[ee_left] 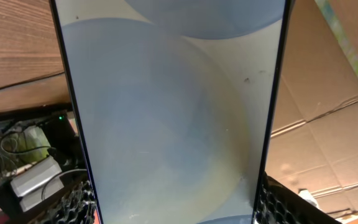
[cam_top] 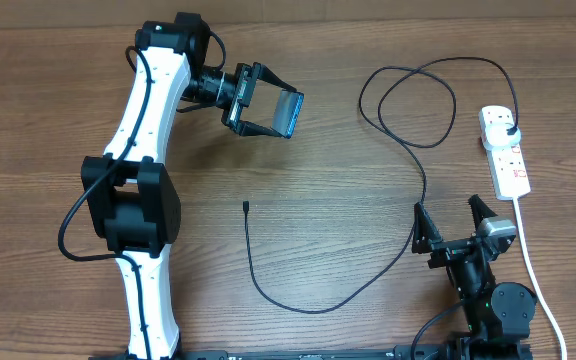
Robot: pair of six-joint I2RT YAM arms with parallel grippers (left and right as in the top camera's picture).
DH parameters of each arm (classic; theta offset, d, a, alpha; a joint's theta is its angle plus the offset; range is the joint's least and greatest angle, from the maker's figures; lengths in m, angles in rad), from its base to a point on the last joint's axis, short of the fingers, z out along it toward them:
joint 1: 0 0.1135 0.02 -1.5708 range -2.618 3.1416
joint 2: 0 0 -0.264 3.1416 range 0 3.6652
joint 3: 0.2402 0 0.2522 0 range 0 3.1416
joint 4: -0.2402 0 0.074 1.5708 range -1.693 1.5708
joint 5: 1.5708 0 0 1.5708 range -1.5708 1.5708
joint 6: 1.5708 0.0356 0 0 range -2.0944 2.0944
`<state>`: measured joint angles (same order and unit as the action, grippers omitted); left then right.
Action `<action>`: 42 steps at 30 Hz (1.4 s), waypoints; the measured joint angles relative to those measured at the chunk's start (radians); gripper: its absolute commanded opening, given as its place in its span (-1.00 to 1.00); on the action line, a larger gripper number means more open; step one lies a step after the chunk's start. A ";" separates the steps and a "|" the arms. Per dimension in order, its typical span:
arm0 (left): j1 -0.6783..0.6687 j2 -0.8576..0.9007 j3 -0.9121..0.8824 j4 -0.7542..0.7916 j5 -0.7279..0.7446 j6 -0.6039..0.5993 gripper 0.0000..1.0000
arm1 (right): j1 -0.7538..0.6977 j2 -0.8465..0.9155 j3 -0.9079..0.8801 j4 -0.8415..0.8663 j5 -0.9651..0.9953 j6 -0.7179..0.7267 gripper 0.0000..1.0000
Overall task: Plug charger to phone and switch on socket
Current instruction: 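Rotate the held phone upright with the left gripper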
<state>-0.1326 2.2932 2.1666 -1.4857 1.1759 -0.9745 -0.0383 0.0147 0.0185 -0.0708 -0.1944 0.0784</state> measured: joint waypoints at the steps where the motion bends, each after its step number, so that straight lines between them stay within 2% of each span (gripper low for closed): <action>1: 0.000 0.000 0.000 0.000 0.000 -0.003 -0.16 | 0.000 0.000 0.000 0.000 0.000 0.000 1.00; 29: 0.000 0.000 0.000 0.005 -0.008 -0.124 -0.17 | 0.000 0.000 0.000 0.000 0.000 0.000 1.00; 42: 0.012 0.000 0.000 0.025 -0.048 -0.139 -0.17 | 0.000 0.000 0.000 0.000 0.000 -0.001 1.00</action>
<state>-0.1204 2.2932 2.1666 -1.4609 1.1275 -1.1133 -0.0383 0.0147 0.0185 -0.0704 -0.1944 0.0776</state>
